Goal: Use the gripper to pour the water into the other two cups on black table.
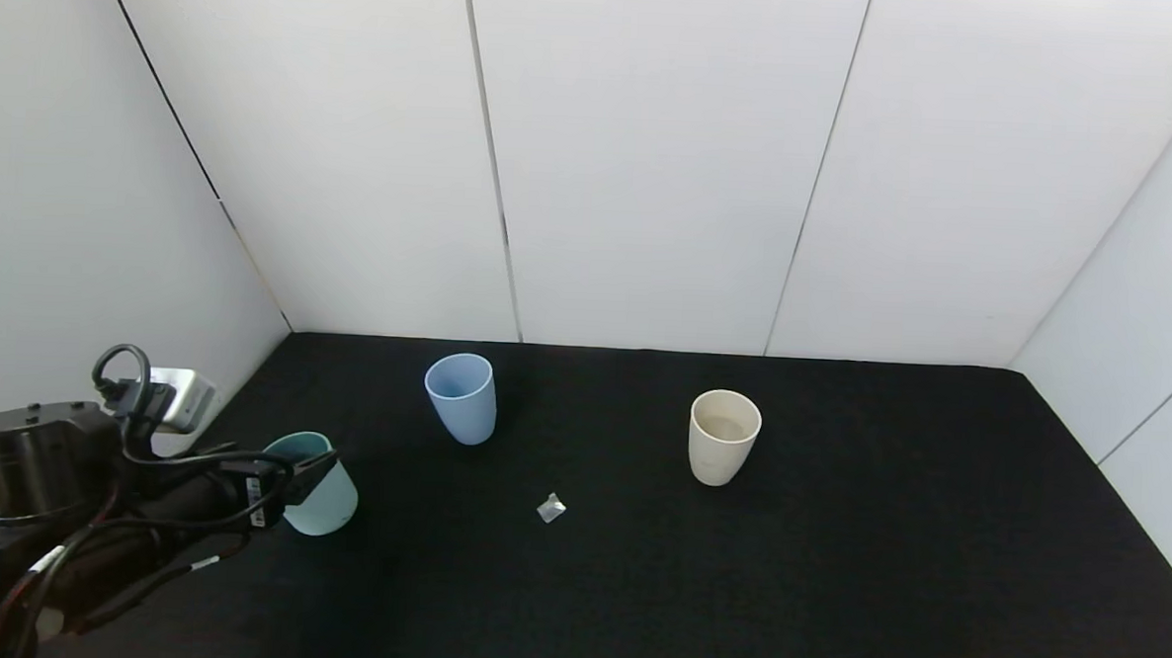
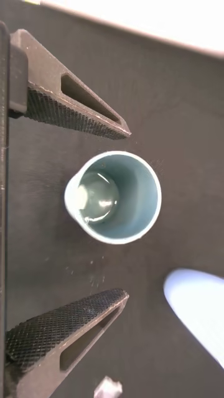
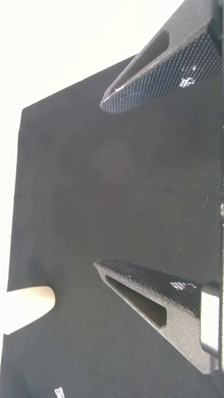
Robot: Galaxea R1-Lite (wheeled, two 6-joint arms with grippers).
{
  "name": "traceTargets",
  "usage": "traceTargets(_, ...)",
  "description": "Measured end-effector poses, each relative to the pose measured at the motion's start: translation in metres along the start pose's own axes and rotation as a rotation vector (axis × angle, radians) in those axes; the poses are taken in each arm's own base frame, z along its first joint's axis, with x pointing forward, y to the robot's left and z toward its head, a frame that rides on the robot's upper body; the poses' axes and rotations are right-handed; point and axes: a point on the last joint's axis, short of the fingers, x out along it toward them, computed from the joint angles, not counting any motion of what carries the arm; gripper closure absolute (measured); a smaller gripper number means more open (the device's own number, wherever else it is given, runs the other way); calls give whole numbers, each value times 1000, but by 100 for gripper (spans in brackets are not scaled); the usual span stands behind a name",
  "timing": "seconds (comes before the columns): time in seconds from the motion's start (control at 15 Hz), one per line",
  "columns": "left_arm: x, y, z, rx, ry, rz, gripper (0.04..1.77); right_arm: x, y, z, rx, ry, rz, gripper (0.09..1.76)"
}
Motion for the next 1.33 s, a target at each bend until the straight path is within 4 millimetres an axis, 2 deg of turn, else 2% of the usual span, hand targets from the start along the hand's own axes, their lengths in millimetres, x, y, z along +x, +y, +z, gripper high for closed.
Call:
traceTargets(0.27, -35, -4, 4, 3, -39, 5, 10, 0, 0, 0, 0, 0, 0, 14)
traceTargets(0.67, -80, -11, -9, 2, -67, 17, 10, 0, 0, 0, 0, 0, 0, 14)
traceTargets(1.33, -159, -22, -30, -22, 47, 4, 9, 0, 0, 0, 0, 0, 0, 14)
